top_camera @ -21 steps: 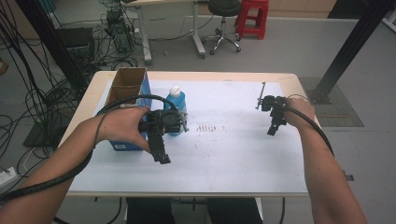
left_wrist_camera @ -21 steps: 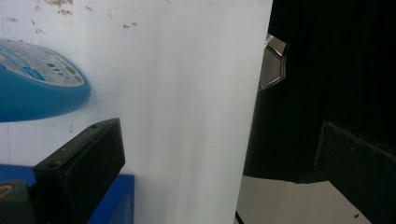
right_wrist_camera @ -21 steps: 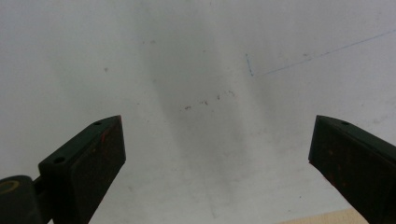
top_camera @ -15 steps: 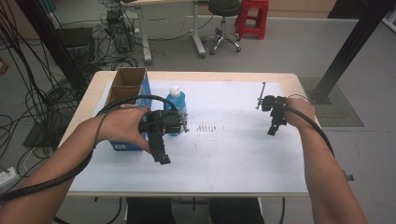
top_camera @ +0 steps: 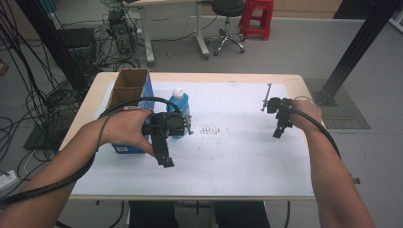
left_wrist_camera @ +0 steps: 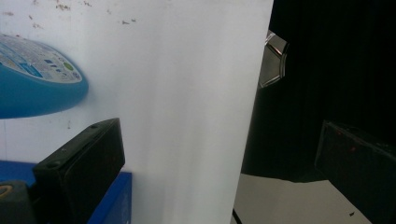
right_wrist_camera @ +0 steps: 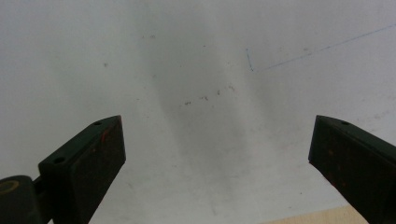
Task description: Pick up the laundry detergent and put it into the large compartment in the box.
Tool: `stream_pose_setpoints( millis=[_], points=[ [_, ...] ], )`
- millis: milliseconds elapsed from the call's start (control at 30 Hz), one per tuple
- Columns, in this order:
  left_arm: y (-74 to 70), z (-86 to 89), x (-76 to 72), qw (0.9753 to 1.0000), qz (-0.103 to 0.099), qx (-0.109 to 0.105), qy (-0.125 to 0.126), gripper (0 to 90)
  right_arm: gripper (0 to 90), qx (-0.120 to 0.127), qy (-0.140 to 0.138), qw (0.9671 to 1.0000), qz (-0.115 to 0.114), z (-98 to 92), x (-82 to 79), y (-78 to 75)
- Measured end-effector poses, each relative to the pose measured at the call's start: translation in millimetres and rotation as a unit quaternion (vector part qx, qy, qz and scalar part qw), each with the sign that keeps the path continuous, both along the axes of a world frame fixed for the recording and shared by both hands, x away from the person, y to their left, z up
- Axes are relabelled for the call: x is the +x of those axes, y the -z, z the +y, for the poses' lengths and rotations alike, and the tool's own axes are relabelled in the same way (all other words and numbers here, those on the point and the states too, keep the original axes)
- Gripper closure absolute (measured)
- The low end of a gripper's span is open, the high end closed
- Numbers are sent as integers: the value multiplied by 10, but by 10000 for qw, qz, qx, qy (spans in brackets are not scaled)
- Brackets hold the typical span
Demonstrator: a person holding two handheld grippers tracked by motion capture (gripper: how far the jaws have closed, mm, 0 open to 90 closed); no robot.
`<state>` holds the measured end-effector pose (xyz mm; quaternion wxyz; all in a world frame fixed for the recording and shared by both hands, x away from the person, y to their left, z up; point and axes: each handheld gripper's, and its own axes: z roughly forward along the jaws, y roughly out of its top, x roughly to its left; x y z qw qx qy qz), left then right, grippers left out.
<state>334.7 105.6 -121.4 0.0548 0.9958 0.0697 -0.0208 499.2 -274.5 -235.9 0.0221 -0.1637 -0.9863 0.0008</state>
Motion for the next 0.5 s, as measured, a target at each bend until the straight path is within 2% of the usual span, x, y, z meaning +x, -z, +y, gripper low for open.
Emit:
stream_pose_setpoints(
  millis=[200, 400, 467, 500],
  points=[
    [-43, -3, -13, 9999, -23, -29, -107, 9, 36, 9, 13, 10000, -8, -12, -8, -7],
    [-123, 13, -28, 9984, -200, -60, -524, 7, 35, 15, 37, 10000, -3, -22, -14, -3],
    [-163, 10, -33, 9969, -269, -23, -744, 7, 36, -12, -17, 10000, -6, -20, -12, 0],
    [-163, 10, -33, 9969, -269, -23, -744, 8, 36, -12, -17, 10000, -6, -20, -12, 0]
  ],
)
